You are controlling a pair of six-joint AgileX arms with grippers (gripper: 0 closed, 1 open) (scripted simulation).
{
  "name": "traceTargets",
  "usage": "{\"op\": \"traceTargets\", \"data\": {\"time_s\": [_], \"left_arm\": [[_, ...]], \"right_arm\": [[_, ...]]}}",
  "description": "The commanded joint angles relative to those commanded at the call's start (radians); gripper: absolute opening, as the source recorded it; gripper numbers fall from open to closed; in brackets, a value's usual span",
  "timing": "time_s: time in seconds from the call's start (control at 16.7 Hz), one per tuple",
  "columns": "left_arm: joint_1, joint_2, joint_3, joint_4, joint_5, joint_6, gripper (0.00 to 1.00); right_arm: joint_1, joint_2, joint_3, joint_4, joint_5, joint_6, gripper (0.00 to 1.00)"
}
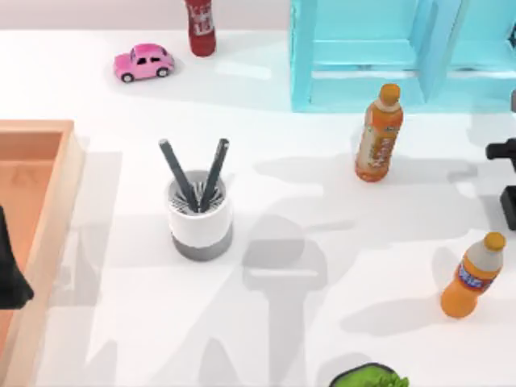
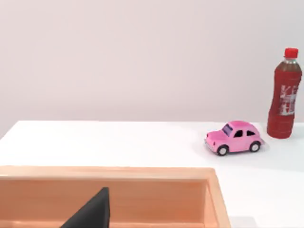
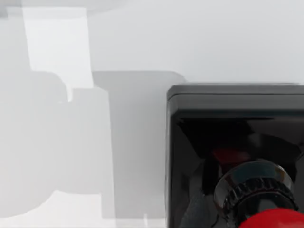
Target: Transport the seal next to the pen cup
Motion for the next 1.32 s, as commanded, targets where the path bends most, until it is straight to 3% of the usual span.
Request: {"op": "traceTargets", "data": {"time_s": [0.3,0.9,1.32], "left_arm": [[0.0,0.0,0.0,0.0,0.0,0.0,1.0],[0.0,0.0,0.0,0.0,0.0,0.0,1.0],[0.0,0.0,0.0,0.0,0.0,0.0,1.0]], "right_arm": [[0.04,0.016,0.073,-0.071,0.001,0.042,0.0],[0.313,0.084,0.657,-0.572,0.001,0.314,0.0],[0.337,0.082,0.695,-0.607,0.0,0.344,0.0]]}}
